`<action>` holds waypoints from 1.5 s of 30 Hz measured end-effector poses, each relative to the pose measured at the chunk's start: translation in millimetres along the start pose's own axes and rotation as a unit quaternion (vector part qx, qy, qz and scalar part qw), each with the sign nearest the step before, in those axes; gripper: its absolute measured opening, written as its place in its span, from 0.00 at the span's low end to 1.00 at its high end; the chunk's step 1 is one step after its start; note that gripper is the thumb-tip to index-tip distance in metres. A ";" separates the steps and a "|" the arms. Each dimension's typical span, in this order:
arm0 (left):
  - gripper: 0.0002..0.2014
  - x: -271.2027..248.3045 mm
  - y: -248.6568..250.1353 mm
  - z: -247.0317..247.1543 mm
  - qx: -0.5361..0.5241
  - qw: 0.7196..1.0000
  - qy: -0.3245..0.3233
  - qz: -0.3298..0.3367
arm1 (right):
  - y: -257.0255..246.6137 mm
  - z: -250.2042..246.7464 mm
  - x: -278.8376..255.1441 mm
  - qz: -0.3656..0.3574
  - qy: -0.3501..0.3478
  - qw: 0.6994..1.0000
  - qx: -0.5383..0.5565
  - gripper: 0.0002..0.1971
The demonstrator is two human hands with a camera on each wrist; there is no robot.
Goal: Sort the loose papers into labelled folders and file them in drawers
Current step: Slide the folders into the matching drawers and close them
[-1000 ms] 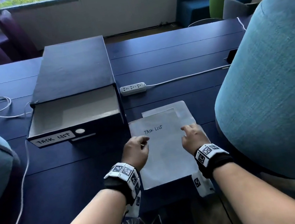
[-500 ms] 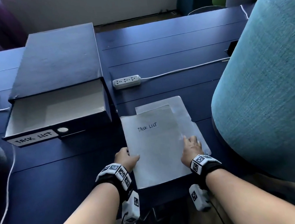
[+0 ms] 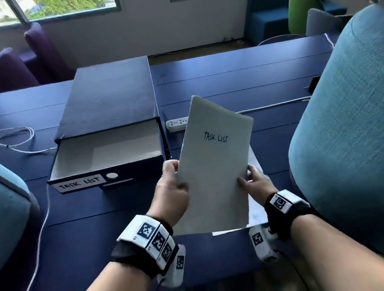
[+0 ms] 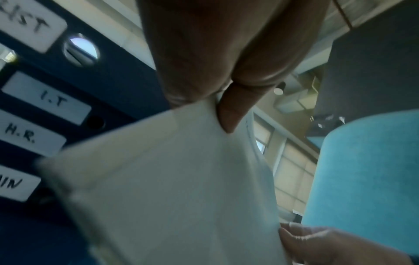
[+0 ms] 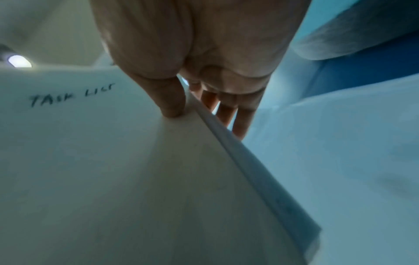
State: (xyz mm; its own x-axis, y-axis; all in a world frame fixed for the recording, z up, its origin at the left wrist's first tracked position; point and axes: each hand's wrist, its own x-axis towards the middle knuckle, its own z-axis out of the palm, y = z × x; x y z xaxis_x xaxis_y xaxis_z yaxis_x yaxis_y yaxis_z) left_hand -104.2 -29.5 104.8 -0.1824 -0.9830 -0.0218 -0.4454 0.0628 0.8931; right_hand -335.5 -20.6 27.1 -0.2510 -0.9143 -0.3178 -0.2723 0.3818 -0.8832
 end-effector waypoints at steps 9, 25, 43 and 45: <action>0.40 -14.3 7.3 -125.8 -0.107 0.992 0.049 -0.053 | -115.2 22.2 -37.6 -0.198 -0.075 0.977 0.024 0.19; 0.17 -45.3 -13.0 -255.3 -0.212 0.950 0.001 -0.230 | -177.9 107.0 -64.1 -0.066 -0.165 0.969 0.174 0.04; 0.13 46.8 -30.9 -236.8 0.093 0.986 0.075 -0.116 | -176.7 136.0 -38.6 -0.341 0.046 0.914 -0.216 0.16; 0.17 50.1 -24.3 -236.5 0.168 0.981 0.018 -0.093 | -170.1 144.4 -31.3 -0.363 0.059 0.890 -0.268 0.13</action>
State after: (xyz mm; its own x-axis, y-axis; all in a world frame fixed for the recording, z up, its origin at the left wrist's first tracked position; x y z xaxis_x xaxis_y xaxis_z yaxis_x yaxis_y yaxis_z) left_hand 104.8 -121.1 188.3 -0.0416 -0.9880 -0.1490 -0.7336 -0.0710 0.6758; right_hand -147.3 -76.5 137.5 0.0845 -0.9375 0.3374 -0.7987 -0.2662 -0.5396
